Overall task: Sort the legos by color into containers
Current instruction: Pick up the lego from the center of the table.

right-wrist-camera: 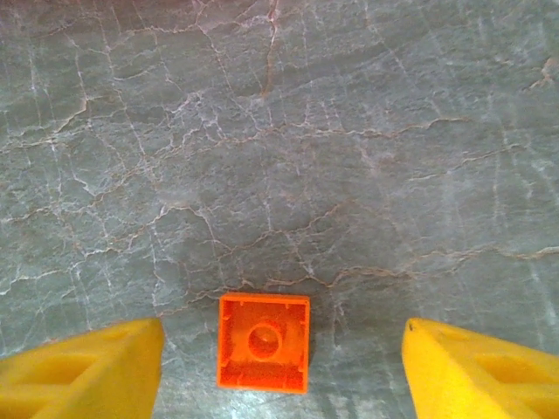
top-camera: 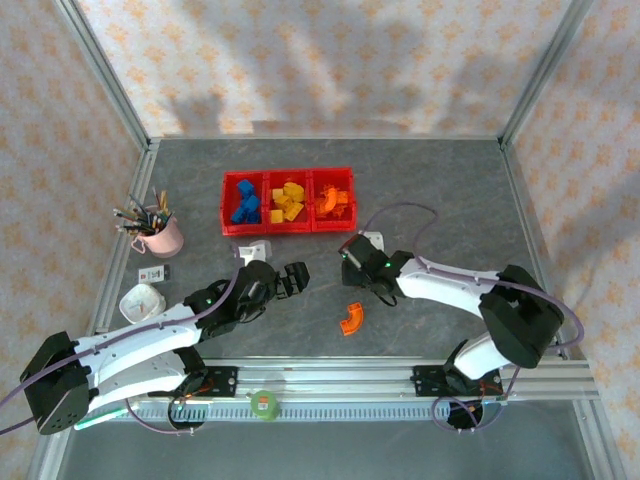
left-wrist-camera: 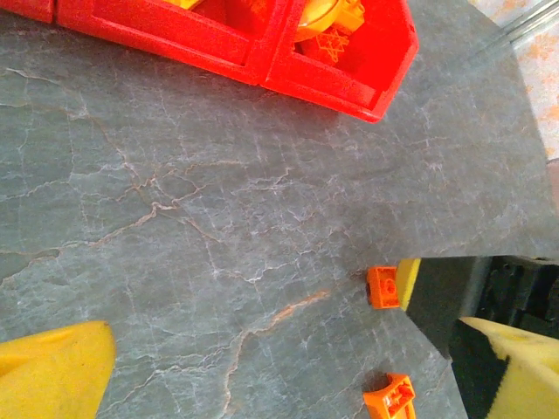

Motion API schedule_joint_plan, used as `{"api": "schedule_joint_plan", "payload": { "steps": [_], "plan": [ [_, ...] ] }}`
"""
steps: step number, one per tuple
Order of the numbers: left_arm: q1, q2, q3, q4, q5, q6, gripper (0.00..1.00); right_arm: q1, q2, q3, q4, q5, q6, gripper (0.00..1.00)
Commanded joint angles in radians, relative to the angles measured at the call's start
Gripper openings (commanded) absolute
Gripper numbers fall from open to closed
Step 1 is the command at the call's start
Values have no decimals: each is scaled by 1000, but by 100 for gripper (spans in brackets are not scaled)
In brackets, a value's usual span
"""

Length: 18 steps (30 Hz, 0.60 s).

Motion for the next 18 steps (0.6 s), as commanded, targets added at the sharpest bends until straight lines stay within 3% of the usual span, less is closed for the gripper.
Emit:
{"api": "schedule_joint_plan", "payload": {
  "steps": [1, 18],
  "plan": [
    [-10, 1, -10, 26, -49, -17, 99, 9, 38, -4, 38, 8, 11, 67],
    [-10, 35, -7, 37, -63, -12, 99, 19, 144, 6, 37, 47, -4, 37]
  ]
}}
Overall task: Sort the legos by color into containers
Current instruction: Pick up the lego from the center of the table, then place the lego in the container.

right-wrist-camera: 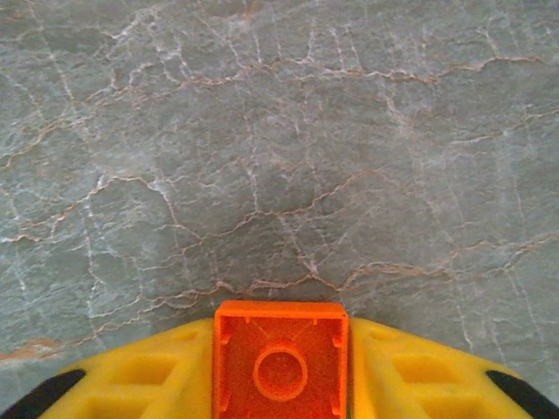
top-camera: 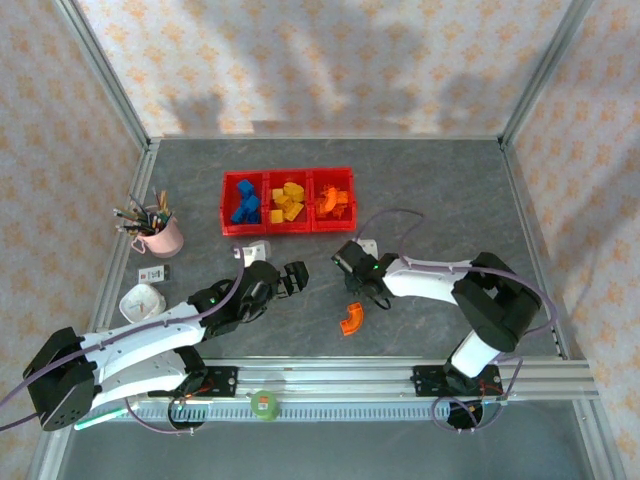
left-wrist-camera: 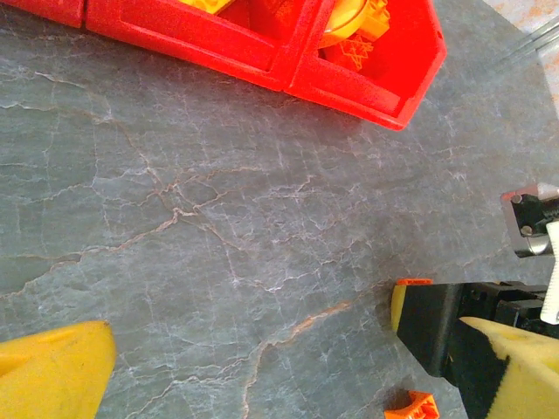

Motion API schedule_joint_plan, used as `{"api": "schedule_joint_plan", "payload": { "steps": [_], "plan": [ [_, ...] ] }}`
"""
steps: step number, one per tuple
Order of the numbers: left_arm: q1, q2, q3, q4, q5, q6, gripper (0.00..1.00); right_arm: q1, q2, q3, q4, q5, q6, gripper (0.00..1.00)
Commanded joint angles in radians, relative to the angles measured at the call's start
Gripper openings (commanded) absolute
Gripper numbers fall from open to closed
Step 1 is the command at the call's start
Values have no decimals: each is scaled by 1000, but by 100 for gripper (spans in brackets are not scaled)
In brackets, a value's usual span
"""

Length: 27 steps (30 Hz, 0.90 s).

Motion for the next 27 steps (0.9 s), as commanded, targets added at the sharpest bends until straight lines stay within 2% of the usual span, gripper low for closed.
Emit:
{"api": "schedule_joint_plan", "payload": {
  "steps": [1, 5, 13, 21, 27],
  "plan": [
    [-9, 1, 0, 21, -27, -4, 99, 6, 21, 7, 3, 38, -6, 35],
    [-10, -9, 2, 18, -36, 4, 99, 7, 6, 26, -6, 41, -19, 29],
    [30, -27, 66, -38, -78, 75, 99, -12, -19, 176, -41, 69, -100, 28],
    [174, 2, 128, -25, 11, 146, 99, -128, 149, 447, -7, 57, -188, 29],
    [239, 60, 175, -5, 37, 190, 99, -205, 344, 699, -30, 49, -241, 29]
  ]
}}
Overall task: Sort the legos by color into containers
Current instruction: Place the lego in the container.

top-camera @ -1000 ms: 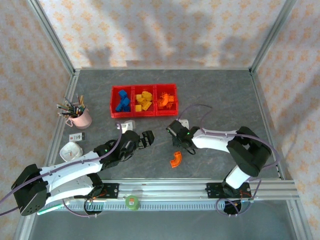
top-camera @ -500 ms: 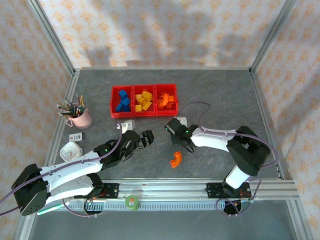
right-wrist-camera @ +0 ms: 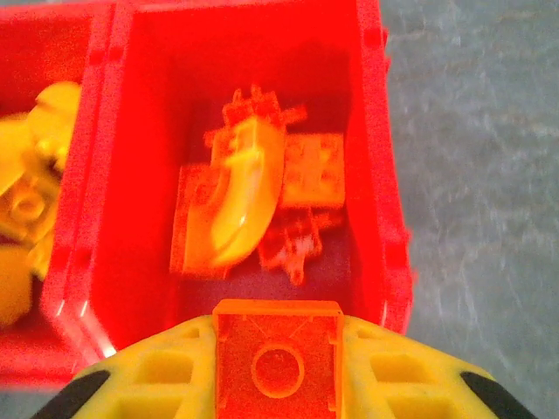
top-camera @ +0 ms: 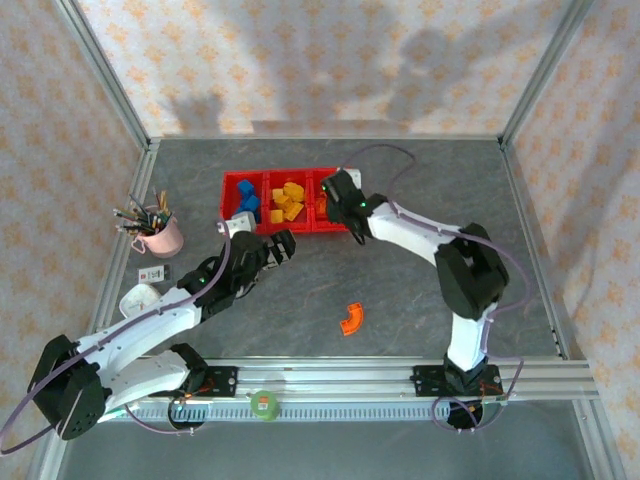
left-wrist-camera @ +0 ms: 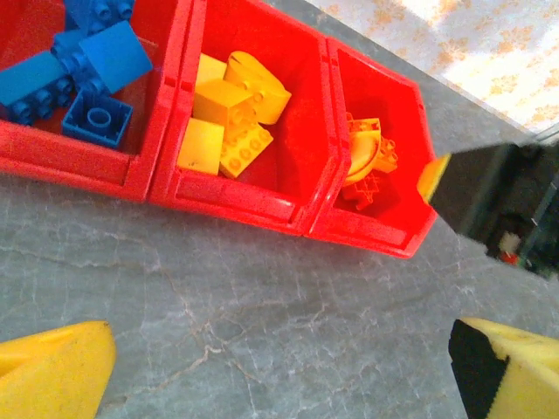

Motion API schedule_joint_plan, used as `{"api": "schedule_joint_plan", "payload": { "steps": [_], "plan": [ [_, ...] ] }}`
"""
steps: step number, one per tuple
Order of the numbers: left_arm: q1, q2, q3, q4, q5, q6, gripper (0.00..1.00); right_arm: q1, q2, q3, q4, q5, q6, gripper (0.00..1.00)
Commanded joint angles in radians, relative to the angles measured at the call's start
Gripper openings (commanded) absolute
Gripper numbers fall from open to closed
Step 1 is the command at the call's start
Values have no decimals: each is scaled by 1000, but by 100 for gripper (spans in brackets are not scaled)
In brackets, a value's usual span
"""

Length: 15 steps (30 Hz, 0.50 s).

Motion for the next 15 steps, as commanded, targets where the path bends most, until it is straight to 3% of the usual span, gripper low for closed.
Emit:
{"api": "schedule_joint_plan", "payload": {
  "steps": [1, 3, 9, 15],
  "plan": [
    [30, 36, 41, 13, 31, 49, 99, -32, 93, 128, -34, 21, -54, 29],
    [44, 55, 50, 18, 41, 54, 99, -44, 146, 191, -41, 20, -65, 30],
    [57, 78, 61, 26, 53, 56, 99, -51, 232, 329, -108, 22, -86, 48],
    [57, 47, 60, -2, 68, 57, 99, -38, 87, 193, -96, 16, -74, 56]
  ]
}}
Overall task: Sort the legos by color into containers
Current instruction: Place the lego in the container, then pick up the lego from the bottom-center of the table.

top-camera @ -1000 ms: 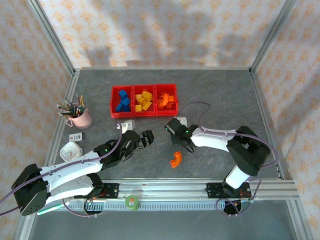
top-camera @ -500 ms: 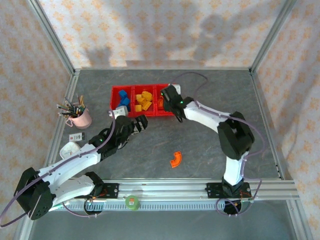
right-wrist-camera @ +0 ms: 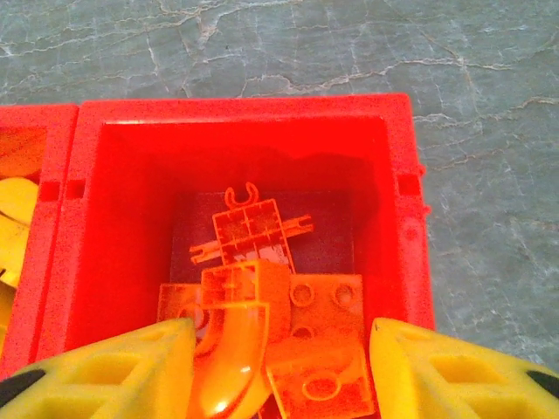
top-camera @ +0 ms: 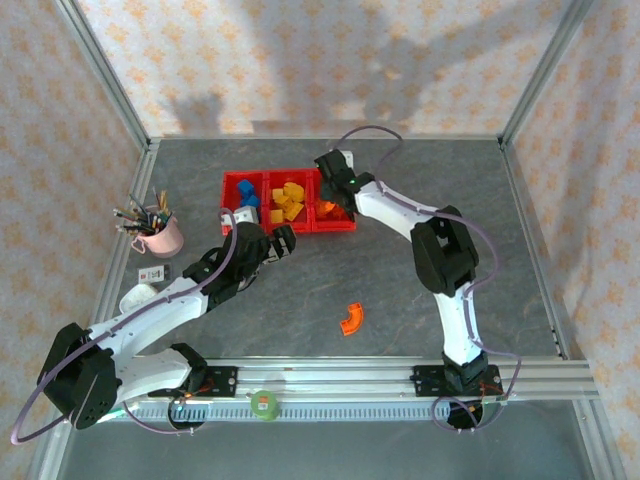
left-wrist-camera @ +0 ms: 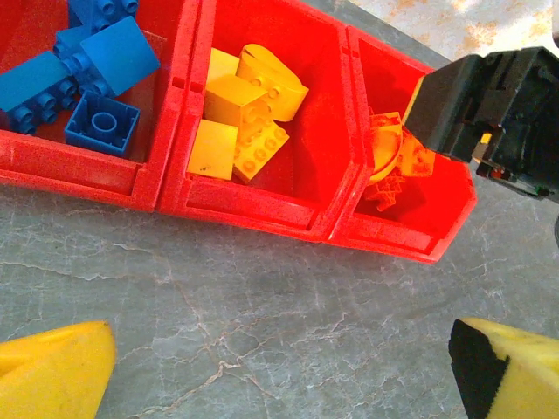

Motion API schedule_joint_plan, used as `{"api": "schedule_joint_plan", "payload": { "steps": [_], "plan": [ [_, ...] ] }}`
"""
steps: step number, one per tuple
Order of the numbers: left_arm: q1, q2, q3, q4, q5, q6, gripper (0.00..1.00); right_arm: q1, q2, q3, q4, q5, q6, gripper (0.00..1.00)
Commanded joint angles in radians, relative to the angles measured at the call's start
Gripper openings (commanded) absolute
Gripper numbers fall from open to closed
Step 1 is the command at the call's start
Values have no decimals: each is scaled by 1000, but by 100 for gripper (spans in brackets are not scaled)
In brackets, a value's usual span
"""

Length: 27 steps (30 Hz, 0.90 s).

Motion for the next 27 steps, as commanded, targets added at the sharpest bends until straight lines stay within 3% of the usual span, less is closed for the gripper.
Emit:
{"api": "schedule_joint_plan", "payload": {
  "steps": [1, 8, 15, 23, 27],
  "plan": [
    [6, -35, 24, -8, 28, 25, 99, 16, -146, -104, -29, 20, 12, 57],
    [-2, -102, -24, -50, 67, 8, 99, 85, -399, -425, -23, 15, 120, 65],
    [-90, -181, -87, -76, 36, -44, 99, 200, -582, -710, -35, 9, 295, 73],
    [-196, -208, -127, -82, -14, -115, 99, 326, -650, -910, 11, -31, 462, 77],
    [-216, -209, -145, -72, -21, -139, 99, 381, -613, -921, 20, -28, 498, 76]
  ]
}}
